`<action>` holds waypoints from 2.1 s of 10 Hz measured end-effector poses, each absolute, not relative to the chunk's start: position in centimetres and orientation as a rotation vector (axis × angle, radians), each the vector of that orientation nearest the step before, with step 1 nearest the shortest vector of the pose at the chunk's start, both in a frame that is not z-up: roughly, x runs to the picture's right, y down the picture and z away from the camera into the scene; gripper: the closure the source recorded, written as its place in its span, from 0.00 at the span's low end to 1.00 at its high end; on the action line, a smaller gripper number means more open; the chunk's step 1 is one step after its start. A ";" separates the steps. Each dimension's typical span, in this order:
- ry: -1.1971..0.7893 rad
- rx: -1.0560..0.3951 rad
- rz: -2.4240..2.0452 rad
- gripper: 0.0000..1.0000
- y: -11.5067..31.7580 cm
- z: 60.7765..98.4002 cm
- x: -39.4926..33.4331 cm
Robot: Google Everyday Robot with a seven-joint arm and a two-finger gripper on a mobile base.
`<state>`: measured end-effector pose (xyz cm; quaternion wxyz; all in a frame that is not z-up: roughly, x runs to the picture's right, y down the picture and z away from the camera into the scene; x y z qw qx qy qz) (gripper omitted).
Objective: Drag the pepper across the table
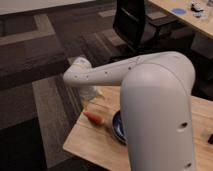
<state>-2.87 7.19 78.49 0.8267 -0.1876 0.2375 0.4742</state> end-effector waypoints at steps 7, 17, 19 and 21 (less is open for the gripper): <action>0.690 -0.381 1.130 0.35 12.9 76.8 5.9; 0.452 -0.404 0.872 0.35 5.7 80.8 -12.4; 0.485 -0.393 0.886 0.35 6.0 79.3 -10.3; 0.554 -0.394 0.938 0.35 8.1 77.7 -6.5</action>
